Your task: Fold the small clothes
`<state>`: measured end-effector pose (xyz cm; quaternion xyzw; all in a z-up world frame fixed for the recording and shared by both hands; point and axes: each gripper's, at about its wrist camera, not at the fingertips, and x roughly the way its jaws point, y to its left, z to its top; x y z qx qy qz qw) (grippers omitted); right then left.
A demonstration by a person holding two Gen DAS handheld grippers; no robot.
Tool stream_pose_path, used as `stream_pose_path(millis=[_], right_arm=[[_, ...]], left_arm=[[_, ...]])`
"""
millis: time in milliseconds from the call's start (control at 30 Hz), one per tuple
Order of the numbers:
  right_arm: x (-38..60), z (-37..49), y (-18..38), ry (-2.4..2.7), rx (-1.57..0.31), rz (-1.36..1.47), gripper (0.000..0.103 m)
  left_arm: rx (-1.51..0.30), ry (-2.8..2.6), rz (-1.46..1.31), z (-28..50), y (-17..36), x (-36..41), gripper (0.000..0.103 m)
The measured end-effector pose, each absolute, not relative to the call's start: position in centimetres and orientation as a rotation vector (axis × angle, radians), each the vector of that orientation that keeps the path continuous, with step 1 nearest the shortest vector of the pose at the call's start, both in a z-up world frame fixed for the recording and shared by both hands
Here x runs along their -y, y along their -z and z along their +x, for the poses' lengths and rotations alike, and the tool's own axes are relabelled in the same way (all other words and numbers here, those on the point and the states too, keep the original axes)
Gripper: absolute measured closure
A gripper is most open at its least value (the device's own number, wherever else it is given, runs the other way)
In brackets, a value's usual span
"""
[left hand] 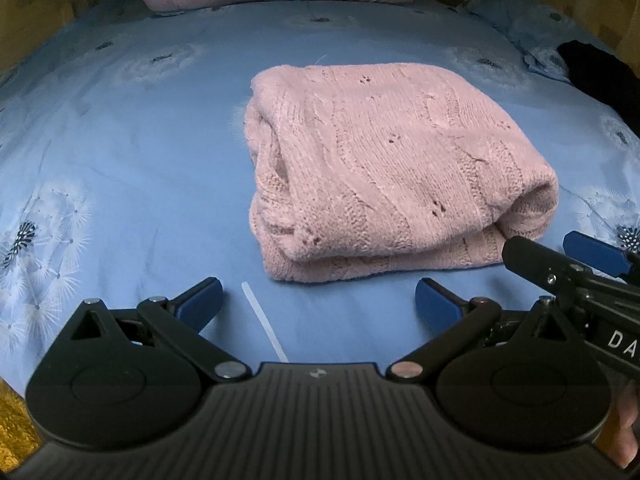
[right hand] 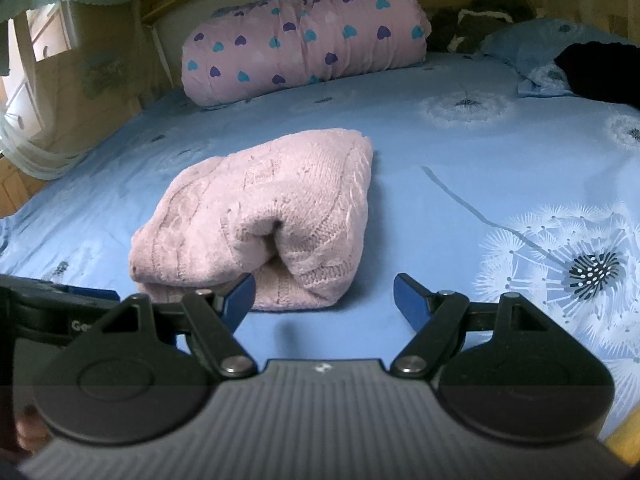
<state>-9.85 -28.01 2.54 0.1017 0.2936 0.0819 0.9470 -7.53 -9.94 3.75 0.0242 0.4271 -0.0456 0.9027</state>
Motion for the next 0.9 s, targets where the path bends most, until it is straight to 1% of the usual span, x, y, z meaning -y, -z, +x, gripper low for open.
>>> stream_pose_path(millis=[900], right_arm=[[28.01,-9.85,-2.47,-0.168,-0.600,0.215,0.025]], left_arm=[[-0.898,0.090,0.066,-7.57,-3.61,10.05,0.000]])
